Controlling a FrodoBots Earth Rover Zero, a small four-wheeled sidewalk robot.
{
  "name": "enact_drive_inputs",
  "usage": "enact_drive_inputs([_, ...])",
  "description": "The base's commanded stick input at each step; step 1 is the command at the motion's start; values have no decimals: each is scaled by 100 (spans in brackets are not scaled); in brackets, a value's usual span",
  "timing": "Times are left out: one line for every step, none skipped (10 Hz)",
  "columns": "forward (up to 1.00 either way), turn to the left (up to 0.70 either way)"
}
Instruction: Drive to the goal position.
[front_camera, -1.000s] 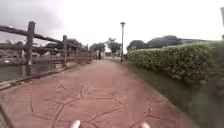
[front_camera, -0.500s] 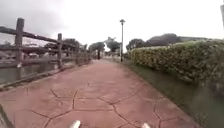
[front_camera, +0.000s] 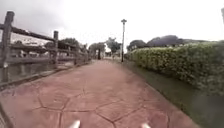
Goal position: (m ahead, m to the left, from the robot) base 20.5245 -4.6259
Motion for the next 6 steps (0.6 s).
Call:
enact_drive_inputs([70, 18])
enact_drive_inputs([70, 28])
enact_drive_inputs([70, 20])
enact_drive_inputs([70, 9])
enact_drive_inputs([70, 1])
enact_drive_inputs([70, 0])
